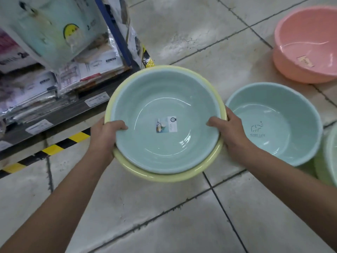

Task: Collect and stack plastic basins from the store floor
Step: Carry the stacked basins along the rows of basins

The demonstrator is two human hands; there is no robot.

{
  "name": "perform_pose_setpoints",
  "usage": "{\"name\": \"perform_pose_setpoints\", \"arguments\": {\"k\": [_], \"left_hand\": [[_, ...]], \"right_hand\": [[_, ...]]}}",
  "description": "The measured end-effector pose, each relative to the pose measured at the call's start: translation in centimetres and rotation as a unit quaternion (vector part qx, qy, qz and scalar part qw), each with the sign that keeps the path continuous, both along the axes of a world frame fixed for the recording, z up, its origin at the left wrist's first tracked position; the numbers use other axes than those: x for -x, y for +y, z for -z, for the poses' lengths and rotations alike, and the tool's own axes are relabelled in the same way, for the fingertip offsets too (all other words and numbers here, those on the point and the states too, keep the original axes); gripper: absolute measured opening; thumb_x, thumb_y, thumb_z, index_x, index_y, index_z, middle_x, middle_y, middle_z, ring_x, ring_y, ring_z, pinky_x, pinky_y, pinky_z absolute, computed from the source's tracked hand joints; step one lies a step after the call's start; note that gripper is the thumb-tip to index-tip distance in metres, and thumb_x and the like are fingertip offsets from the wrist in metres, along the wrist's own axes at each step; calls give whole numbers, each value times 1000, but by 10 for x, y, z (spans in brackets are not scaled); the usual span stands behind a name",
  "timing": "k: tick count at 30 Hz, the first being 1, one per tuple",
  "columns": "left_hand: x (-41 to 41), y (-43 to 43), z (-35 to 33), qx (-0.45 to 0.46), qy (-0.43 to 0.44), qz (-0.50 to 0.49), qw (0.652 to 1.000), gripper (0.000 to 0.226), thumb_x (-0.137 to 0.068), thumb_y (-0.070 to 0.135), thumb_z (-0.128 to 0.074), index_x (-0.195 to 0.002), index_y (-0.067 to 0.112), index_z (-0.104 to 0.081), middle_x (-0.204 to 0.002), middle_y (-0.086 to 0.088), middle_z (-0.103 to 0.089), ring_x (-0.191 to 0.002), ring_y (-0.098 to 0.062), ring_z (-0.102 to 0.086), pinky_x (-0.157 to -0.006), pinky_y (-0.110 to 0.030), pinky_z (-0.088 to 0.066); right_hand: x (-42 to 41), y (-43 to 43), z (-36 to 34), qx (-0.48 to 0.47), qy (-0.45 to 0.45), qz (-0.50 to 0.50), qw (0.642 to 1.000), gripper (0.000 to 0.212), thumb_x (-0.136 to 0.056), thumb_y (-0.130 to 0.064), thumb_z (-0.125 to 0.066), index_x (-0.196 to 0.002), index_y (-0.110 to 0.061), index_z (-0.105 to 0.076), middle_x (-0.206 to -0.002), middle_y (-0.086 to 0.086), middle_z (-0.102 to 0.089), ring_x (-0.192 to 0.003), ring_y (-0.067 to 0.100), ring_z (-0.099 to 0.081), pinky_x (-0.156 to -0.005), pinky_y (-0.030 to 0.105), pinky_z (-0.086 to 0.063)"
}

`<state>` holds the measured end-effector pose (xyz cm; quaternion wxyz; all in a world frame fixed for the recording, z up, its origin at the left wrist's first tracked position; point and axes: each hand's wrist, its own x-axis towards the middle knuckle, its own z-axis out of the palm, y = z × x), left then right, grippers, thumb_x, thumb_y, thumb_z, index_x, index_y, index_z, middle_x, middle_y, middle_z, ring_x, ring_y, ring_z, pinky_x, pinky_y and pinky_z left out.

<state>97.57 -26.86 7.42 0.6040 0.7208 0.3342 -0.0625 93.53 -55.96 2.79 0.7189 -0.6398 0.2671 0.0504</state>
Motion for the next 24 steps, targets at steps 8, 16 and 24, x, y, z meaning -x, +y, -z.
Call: {"name": "perform_pose_setpoints", "arguments": {"k": [8, 16, 24], "left_hand": [[-51, -99, -49, 53, -71, 94, 992, 21, -68, -5, -66, -84, 8, -71, -78, -9, -70, -69, -27, -64, -64, -35, -54], [-63, -231, -39, 120, -81, 186, 972, 17, -65, -5, -64, -74, 9, -67, -65, -4, -65, -60, -25, -58, -58, -34, -49], [-42, -293, 21, 166, 2, 214, 963, 37, -50, 1, -64, -86, 4, -70, -81, -12, -67, -71, -29, -61, -65, -39, -51]], "right_hand": [[-18, -81, -53, -5, -18, 154, 988, 32, -66, -7, -67, -96, -15, -72, -92, 8, -70, -80, 27, -65, -75, 42, -56], [20, -196, -62, 26, -52, 267, 962, 43, -62, -6, -67, -105, -9, -73, -92, 10, -70, -81, 27, -65, -77, 43, -57], [63, -242, -27, 65, -32, 299, 951, 34, -72, 1, -66, -101, -16, -72, -94, 9, -71, -81, 27, -65, -72, 37, -56]]}}
